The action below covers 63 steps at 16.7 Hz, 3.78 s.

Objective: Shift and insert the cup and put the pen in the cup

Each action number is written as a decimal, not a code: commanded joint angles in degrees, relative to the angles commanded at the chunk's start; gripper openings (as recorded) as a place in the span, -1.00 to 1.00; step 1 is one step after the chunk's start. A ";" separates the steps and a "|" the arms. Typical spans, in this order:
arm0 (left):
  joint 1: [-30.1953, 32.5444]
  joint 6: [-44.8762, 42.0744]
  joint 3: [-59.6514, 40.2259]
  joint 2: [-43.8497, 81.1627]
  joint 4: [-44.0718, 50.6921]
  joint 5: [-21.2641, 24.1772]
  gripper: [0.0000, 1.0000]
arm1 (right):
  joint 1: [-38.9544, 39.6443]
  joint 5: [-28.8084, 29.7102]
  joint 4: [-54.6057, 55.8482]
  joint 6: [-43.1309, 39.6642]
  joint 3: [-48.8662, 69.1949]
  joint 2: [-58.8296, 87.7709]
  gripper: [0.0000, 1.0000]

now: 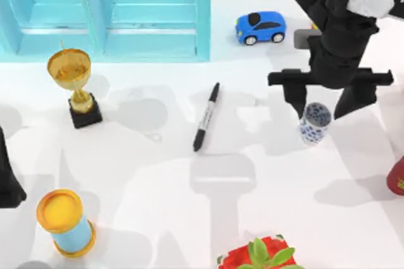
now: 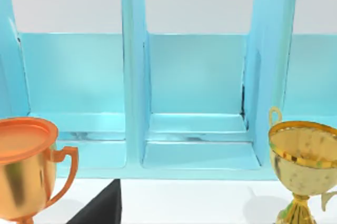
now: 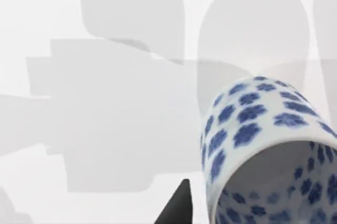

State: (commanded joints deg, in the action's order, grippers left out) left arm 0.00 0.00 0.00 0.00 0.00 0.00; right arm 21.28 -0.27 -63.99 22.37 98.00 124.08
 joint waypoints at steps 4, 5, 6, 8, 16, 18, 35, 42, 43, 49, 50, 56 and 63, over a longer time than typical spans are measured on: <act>0.00 0.00 0.00 0.00 0.00 0.00 1.00 | 0.00 0.00 0.00 0.00 0.00 0.00 1.00; 0.00 0.00 0.00 0.00 0.00 0.00 1.00 | 0.00 0.00 0.00 0.00 0.00 0.00 1.00; 0.00 0.00 0.00 0.00 0.00 0.00 1.00 | 0.00 0.00 0.00 0.00 0.00 0.00 1.00; 0.00 0.00 0.00 0.00 0.00 0.00 1.00 | 0.00 0.00 0.00 0.00 0.00 0.00 1.00; 0.00 0.00 0.00 0.00 0.00 0.00 1.00 | -0.02 0.11 -6.36 0.06 6.67 1.55 1.00; 0.00 0.00 0.00 0.00 0.00 0.00 1.00 | 0.02 0.09 -12.44 0.03 13.54 2.60 1.00; 0.00 0.00 0.00 0.00 0.00 0.00 1.00 | 0.90 -0.36 -36.04 1.96 43.15 6.37 1.00; 0.00 0.00 0.00 0.00 0.00 0.00 1.00 | 9.24 -3.84 -20.20 20.73 41.14 16.30 1.00; 0.00 0.00 0.00 0.00 0.00 0.00 1.00 | 10.44 -4.32 -17.71 23.55 40.77 17.67 1.00; 0.00 0.00 0.00 0.00 0.00 0.00 1.00 | 13.27 -5.33 -12.06 29.32 39.87 20.80 1.00; 0.00 0.00 0.00 0.00 0.00 0.00 1.00 | 13.27 -5.33 -12.06 29.32 39.87 20.80 1.00; 0.00 0.00 0.00 0.00 0.00 0.00 1.00 | 13.62 -5.25 -5.38 29.67 35.33 22.92 1.00; 0.00 0.00 0.00 0.00 0.00 0.00 1.00 | 14.49 -5.09 5.28 30.59 28.57 26.71 1.00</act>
State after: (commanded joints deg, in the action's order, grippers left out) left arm 0.00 0.00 0.00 0.00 0.00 0.00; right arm 35.77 -5.37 -58.72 52.95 126.57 150.79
